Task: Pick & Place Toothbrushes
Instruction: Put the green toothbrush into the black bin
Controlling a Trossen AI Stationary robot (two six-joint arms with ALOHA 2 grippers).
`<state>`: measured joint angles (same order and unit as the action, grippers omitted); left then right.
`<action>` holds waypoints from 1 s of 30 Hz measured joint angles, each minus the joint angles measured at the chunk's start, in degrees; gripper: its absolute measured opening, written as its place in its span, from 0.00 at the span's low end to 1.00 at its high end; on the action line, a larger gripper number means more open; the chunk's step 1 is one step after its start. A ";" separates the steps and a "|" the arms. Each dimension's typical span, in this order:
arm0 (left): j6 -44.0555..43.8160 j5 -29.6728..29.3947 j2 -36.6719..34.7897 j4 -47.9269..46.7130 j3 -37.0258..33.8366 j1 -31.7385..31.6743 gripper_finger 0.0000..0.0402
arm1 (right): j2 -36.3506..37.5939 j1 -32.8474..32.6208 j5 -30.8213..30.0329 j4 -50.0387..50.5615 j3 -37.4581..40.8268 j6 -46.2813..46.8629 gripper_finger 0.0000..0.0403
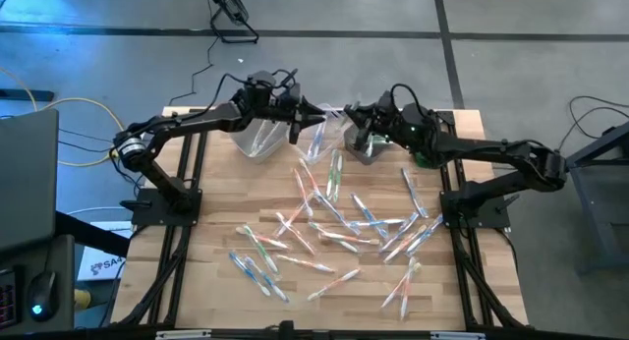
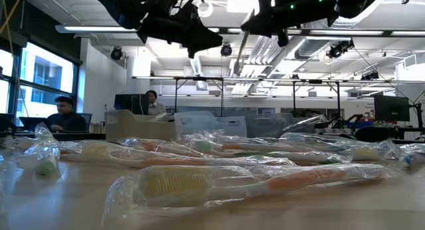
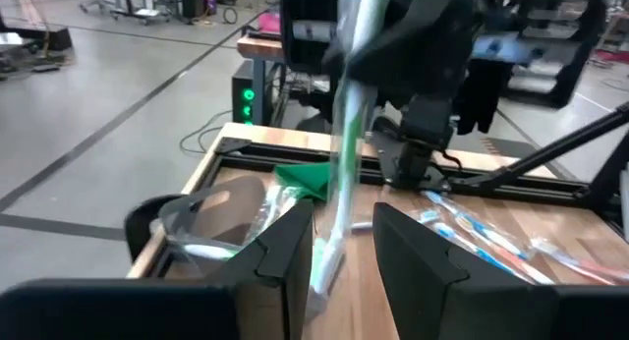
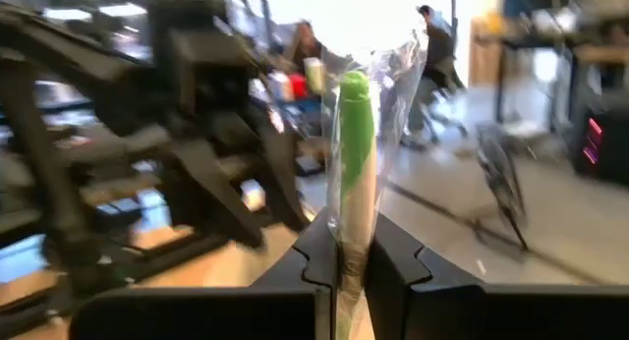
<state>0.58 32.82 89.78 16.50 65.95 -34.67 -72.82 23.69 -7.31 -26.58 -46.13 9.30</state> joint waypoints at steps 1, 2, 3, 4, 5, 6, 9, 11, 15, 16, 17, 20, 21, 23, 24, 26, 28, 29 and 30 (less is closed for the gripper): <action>0.00 0.04 -0.06 0.01 0.00 -0.28 0.27 | 0.00 0.63 -0.39 1.63 0.00 1.17 0.05; 0.00 0.04 -0.06 -0.02 0.00 -0.46 0.27 | 0.00 1.34 -0.54 3.31 0.00 2.26 0.05; 0.00 0.07 -0.06 -0.19 0.00 -0.82 0.27 | 0.00 2.05 -0.69 4.82 0.00 3.25 0.05; 0.00 0.17 -0.06 -0.44 0.00 -1.15 0.27 | 0.00 2.84 -0.77 6.01 0.00 4.16 0.05; 0.00 0.64 -0.06 -0.45 0.00 -1.44 0.27 | 0.00 3.62 -1.15 7.23 0.00 4.95 0.05; 0.00 1.41 -0.06 -0.41 0.00 -1.82 0.27 | 0.03 4.31 -1.74 8.52 0.00 5.86 0.05; 0.20 3.23 -0.06 -0.55 0.00 -3.07 0.27 | 0.05 6.18 -3.20 12.62 0.00 8.43 0.05; 0.17 3.93 -0.06 -1.14 0.00 -3.90 0.27 | 0.05 7.44 -3.65 14.88 0.00 9.75 0.05; 0.28 3.92 -0.58 -4.41 -0.02 -5.48 0.27 | 0.05 10.12 -3.47 19.18 0.00 12.35 0.05; 0.46 3.91 -0.85 -5.01 -0.02 -5.63 0.27 | 0.05 10.76 -3.00 20.25 0.00 13.11 0.05; 0.52 3.90 -1.11 -5.41 -0.02 -5.61 0.27 | 0.05 11.28 -2.76 21.12 0.00 13.73 0.05; 1.67 3.89 -1.76 -6.66 -0.02 -5.48 0.27 | 0.02 12.43 -3.05 23.09 0.00 14.95 0.05; 2.14 3.89 -2.03 -6.66 -0.02 -5.45 0.27 | -0.21 12.75 -2.94 23.24 0.00 15.18 0.05; 2.46 3.93 -2.58 -6.37 -0.02 -5.41 0.27 | -0.76 12.91 -2.73 23.45 0.02 16.21 0.05; 2.54 3.93 -2.72 -6.38 0.00 -5.43 0.27 | -1.36 12.89 -2.72 23.30 0.21 16.45 0.05; 2.58 3.89 -2.80 -6.57 0.00 -5.47 0.27 | -2.63 12.89 -2.62 22.50 0.93 17.48 0.05; 2.58 3.89 -2.80 -6.53 0.00 -5.47 0.27 | -4.25 12.84 -2.70 21.94 2.29 18.45 0.05; 2.58 3.88 -2.83 -6.55 0.00 -5.47 0.27 | -4.99 12.84 -2.86 21.22 2.88 19.18 0.05; 2.58 3.89 -2.84 -6.55 0.00 -5.47 0.27 | -5.70 12.87 -2.93 20.53 3.52 19.94 0.05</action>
<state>3.16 36.71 86.94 9.96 65.95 -40.14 -78.52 36.56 -10.24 -6.05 -42.61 29.24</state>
